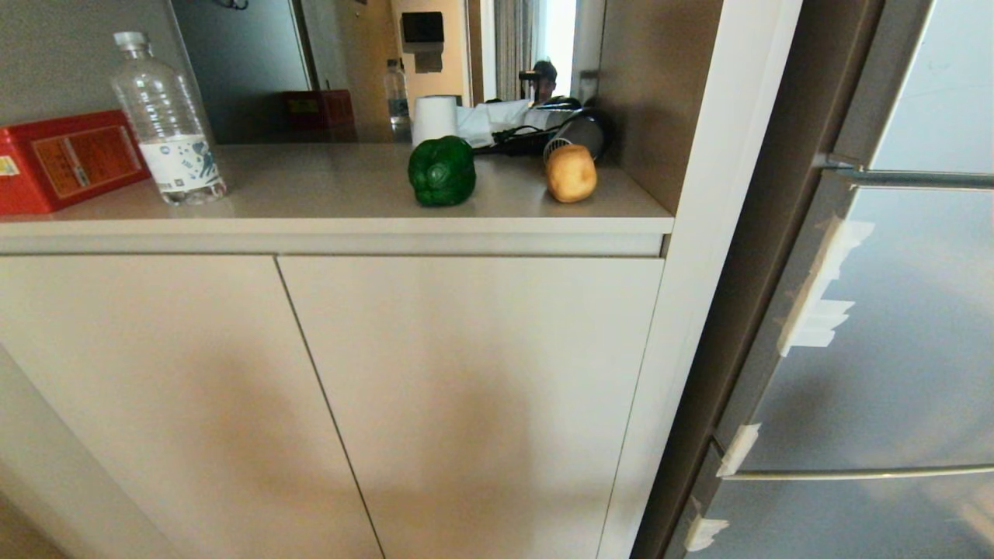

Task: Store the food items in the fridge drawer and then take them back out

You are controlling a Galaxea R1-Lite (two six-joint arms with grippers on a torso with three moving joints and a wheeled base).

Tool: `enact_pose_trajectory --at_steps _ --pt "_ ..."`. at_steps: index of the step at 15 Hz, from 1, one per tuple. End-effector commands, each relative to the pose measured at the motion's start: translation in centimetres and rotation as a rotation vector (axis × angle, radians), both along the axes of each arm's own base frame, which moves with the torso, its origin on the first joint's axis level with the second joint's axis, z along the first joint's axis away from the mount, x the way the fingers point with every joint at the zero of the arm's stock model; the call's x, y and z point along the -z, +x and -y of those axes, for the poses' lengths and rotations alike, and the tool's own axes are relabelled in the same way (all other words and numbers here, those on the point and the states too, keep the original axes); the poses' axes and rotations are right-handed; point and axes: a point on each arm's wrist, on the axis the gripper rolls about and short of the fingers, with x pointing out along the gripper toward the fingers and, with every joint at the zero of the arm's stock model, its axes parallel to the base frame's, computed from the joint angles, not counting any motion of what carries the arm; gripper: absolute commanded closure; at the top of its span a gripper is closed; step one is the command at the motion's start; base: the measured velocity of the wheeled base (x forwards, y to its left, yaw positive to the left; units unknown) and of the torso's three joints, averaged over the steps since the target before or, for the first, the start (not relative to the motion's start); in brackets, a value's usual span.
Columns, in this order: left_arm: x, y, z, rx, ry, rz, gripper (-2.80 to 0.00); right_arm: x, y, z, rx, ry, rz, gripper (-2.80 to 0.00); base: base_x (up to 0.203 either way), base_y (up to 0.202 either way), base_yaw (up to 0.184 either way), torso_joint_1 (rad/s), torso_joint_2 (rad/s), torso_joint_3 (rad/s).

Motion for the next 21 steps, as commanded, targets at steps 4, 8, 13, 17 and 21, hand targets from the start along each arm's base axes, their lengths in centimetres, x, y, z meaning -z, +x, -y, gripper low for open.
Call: enact_pose_trajectory --at_steps 4,8,13,17,21 --pt "0.29 0.09 0.00 0.001 0.000 -0.011 0.00 0.00 0.01 0.00 0.000 0.002 -0.001 0.00 0.000 0.000 0.000 0.000 0.00 0.000" --pt "0.29 0.09 0.00 0.001 -0.001 -0.011 0.00 0.00 0.01 0.00 0.000 0.002 -0.001 0.00 -0.002 0.000 -0.053 -0.001 0.00 0.000" --pt "0.29 0.09 0.00 -0.001 0.000 -0.011 0.00 0.00 0.01 0.00 0.000 0.000 -0.001 0.00 0.000 0.008 -0.174 0.002 0.00 0.001" --pt "0.29 0.08 0.00 0.000 0.000 -0.010 0.00 0.01 0.01 0.00 0.000 0.000 -0.002 0.00 0.000 0.006 -0.173 0.002 0.00 0.003" --pt "0.29 0.08 0.00 0.001 0.000 -0.010 0.00 0.00 0.01 0.00 0.000 0.000 -0.001 0.00 -0.001 0.009 -0.174 0.001 0.00 0.002"
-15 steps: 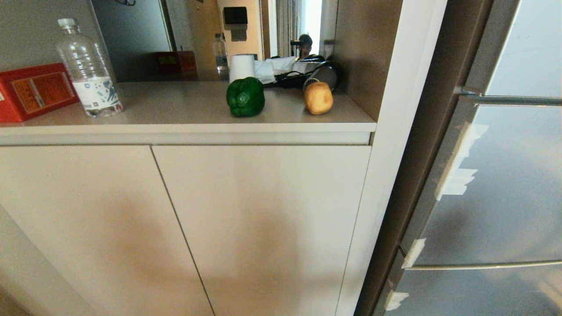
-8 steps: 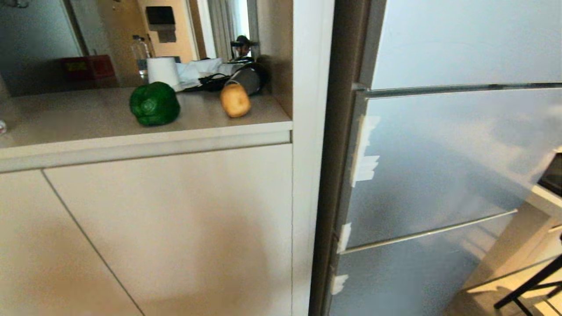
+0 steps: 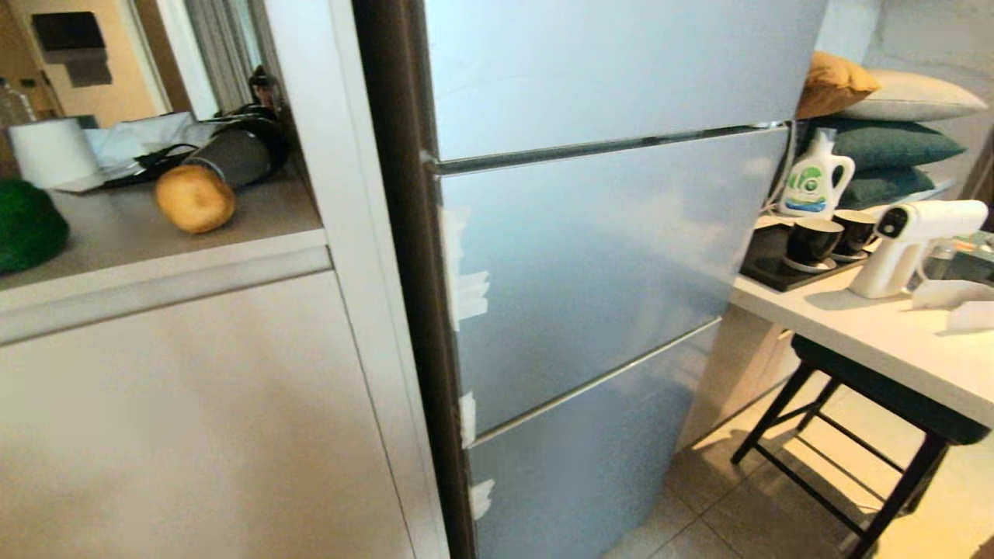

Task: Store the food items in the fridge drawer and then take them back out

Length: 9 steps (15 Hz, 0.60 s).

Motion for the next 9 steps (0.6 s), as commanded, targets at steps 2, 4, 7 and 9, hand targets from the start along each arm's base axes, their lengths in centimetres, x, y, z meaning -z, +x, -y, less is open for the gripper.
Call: enact_pose_trajectory --at_steps 2,4,7,9 --pt "0.29 0.08 0.00 -0.001 0.000 -0.010 0.00 0.00 0.01 0.00 0.000 0.000 -0.001 0.00 -0.001 0.010 -0.174 0.003 0.00 0.004" --pt "0.29 0.08 0.00 0.000 0.000 -0.010 0.00 0.00 0.01 0.00 0.000 0.000 -0.001 0.00 -0.002 0.009 -0.175 0.000 0.00 0.002" --pt "0.29 0.08 0.00 0.000 0.000 -0.010 0.00 0.00 0.01 0.00 0.000 0.000 -0.001 0.00 -0.001 0.007 -0.162 0.003 0.00 0.000" --pt "0.29 0.08 0.00 0.000 0.000 -0.010 0.00 0.00 0.01 0.00 0.000 0.000 -0.001 0.00 -0.001 0.003 -0.089 0.002 0.00 0.003"
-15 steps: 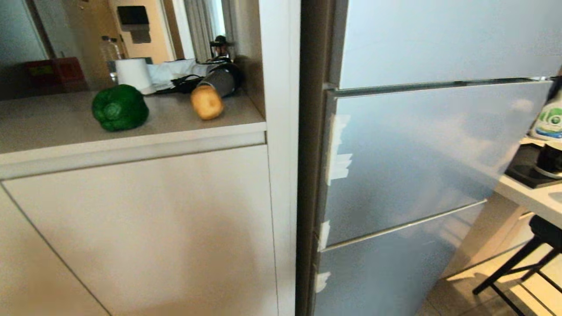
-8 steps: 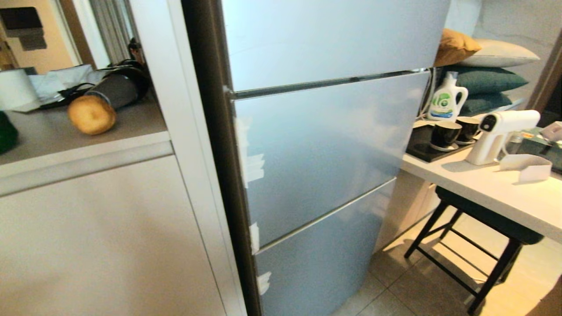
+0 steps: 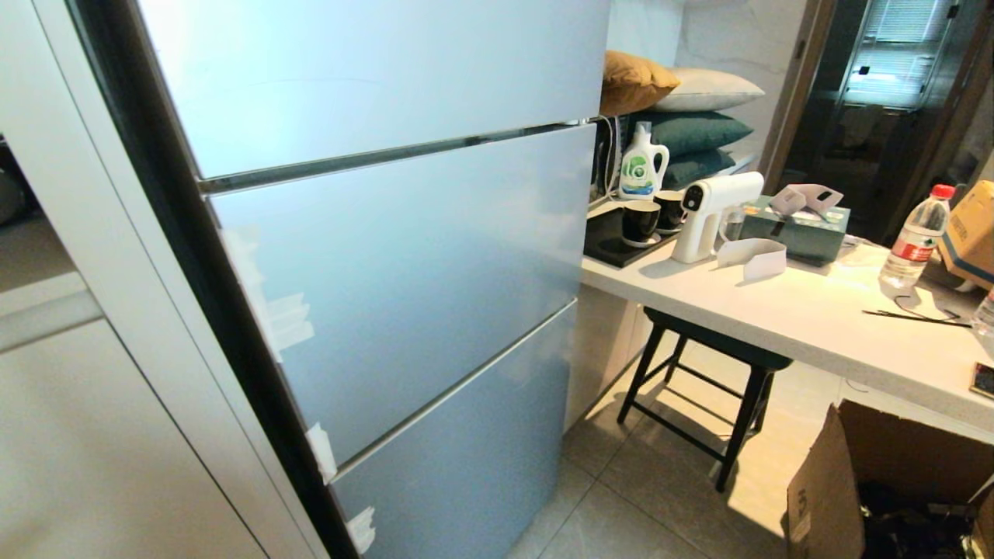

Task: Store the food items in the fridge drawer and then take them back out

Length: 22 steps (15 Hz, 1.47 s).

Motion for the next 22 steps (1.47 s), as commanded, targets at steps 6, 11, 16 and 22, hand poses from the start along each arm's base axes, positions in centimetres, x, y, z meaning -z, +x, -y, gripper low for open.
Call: enact_pose_trajectory --at_steps 6,11,16,22 --pt "-2.1 -0.5 0.1 0.033 0.011 0.076 0.00 0.0 0.0 0.0 0.000 0.002 -0.002 0.00 0.000 0.000 0.000 0.000 0.00 0.000" --pt "-7.1 3.1 0.4 0.184 -0.082 -0.129 0.00 0.0 0.0 0.0 0.000 0.002 -0.002 0.00 0.000 0.000 0.000 0.000 0.00 0.000" --pt "-9.5 10.7 1.0 0.247 -0.092 -0.270 0.00 0.0 0.0 0.0 0.000 0.002 -0.001 0.00 0.000 0.000 0.000 0.000 0.00 0.000" --pt "-10.3 17.5 1.2 0.046 -0.059 -0.194 0.00 0.0 0.0 0.0 0.000 0.002 -0.001 0.00 0.000 0.000 0.000 0.000 0.00 0.000"
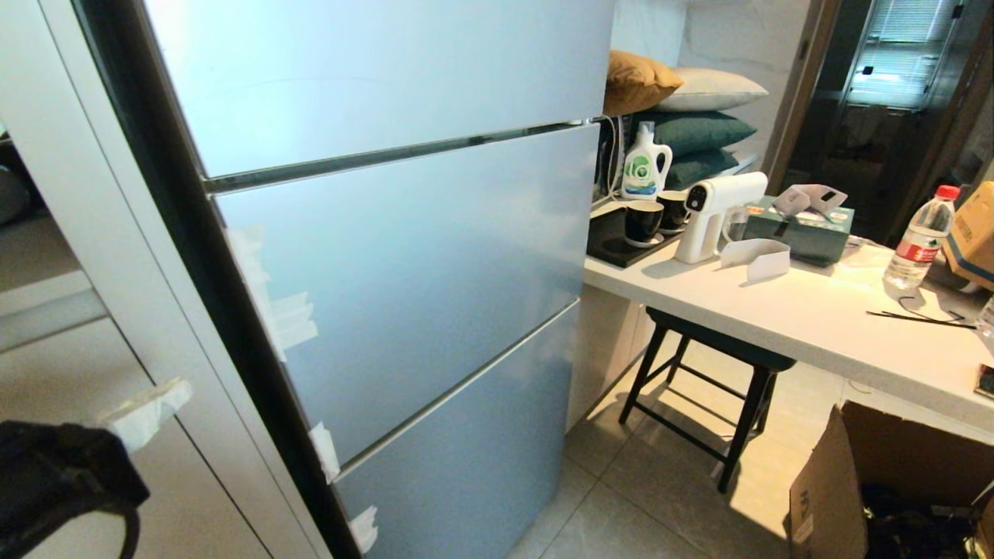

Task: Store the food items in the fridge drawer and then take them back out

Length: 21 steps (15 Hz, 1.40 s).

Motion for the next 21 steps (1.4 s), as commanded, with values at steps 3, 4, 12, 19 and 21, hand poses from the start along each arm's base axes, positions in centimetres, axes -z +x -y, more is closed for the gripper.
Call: enact_pose_trajectory --at_steps 3,4,12,19,21 --pt "1.1 3.7 0.0 -0.113 0.017 -0.037 0.00 0.0 0.0 0.0 0.000 0.000 -0.001 0.00 0.000 0.000 0.000 0.000 0.00 0.000" --pt "1.2 4.2 0.0 -0.127 0.019 -0.031 0.00 0.0 0.0 0.0 0.000 0.000 -0.001 0.00 0.000 0.000 0.000 0.000 0.00 0.000" --pt "0.6 7.3 0.1 -0.179 0.020 -0.001 0.00 0.0 0.0 0.0 0.000 0.002 -0.001 0.00 0.000 0.000 0.000 0.000 0.00 0.000" --pt "0.7 8.8 0.5 -0.177 0.008 0.027 0.00 0.0 0.0 0.0 0.000 0.002 -0.001 0.00 0.000 0.000 0.000 0.000 0.00 0.000" --pt "0.6 8.9 0.7 -0.168 0.006 0.038 0.00 0.0 0.0 0.0 0.000 0.002 -0.001 0.00 0.000 0.000 0.000 0.000 0.00 0.000"
